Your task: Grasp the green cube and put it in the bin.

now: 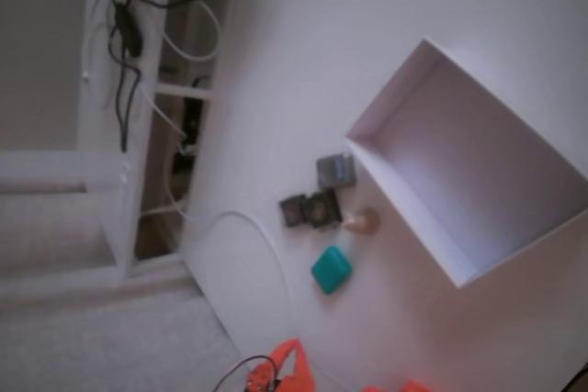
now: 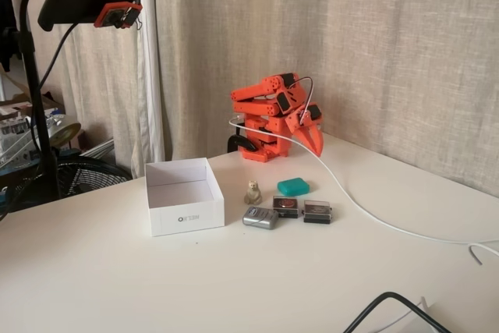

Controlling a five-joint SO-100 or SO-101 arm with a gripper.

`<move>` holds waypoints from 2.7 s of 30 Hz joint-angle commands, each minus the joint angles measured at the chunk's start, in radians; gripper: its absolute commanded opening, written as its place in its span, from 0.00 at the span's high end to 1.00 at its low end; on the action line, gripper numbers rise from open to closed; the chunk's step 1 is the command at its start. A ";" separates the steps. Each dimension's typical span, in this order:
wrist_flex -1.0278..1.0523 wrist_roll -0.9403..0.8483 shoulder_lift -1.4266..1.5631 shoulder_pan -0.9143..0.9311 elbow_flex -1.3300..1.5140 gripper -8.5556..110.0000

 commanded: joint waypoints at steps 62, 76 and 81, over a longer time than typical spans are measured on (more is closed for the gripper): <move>0.342 0.000 -0.836 -0.089 -1.042 0.42; 0.413 0.000 -1.516 0.121 -1.638 0.42; 0.310 0.000 -1.577 0.290 -1.420 0.42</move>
